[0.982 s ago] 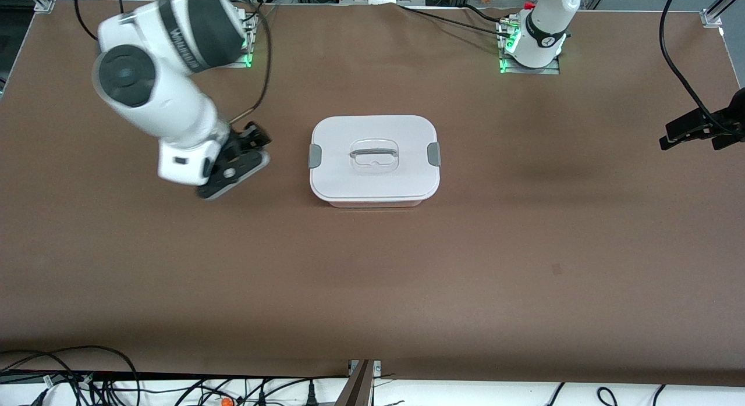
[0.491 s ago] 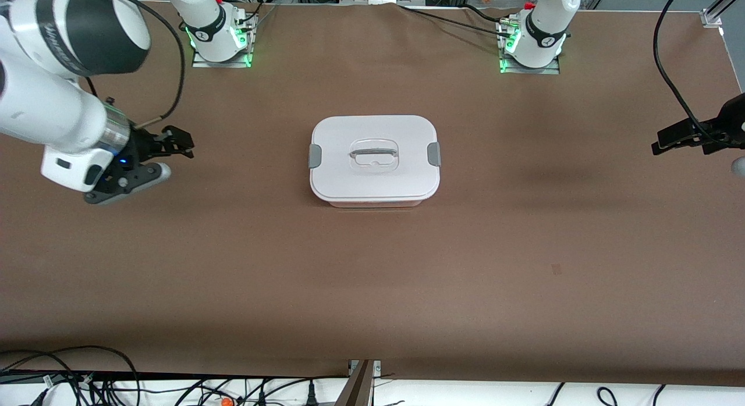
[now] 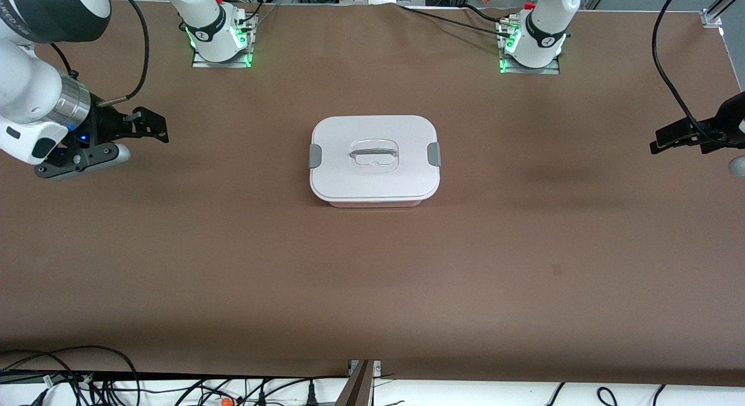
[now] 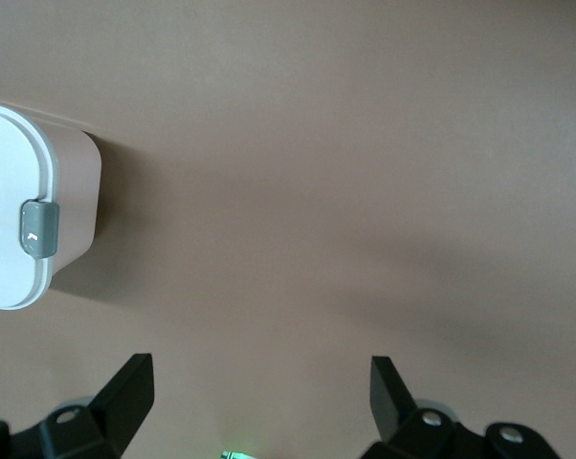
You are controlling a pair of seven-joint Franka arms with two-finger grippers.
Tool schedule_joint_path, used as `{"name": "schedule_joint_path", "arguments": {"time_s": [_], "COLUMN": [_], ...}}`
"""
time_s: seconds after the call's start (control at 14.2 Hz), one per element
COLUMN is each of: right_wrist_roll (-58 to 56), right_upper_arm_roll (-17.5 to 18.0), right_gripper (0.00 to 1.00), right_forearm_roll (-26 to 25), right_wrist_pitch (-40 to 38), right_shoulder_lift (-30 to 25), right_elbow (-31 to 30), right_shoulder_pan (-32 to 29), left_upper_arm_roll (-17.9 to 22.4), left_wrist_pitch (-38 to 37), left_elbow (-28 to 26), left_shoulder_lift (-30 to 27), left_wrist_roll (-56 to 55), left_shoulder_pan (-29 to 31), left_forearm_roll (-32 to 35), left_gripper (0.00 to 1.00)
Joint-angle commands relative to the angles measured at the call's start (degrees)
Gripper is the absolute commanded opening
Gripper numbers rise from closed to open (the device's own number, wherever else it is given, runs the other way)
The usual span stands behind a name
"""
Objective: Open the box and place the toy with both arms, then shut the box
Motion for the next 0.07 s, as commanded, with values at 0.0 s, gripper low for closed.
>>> {"name": "schedule_joint_path", "arguments": {"time_s": [0.0], "right_wrist_roll": [2.6], "right_upper_arm_roll": [-0.1], "right_gripper": [1.00], "right_forearm_roll": [0.6], "right_wrist_pitch": [1.4], "right_shoulder_lift": [-1.7], "right_elbow": [-3.0], "right_shoulder_pan": [0.5], "left_upper_arm_roll": [-0.1], "left_wrist_pitch": [-0.8], "left_elbow": [0.3], "left_shoulder_lift": [-0.1], "left_wrist_roll": [-0.6], "left_shoulder_pan": [-0.2], "left_forearm_roll": [0.1], "left_gripper": [1.00]}}
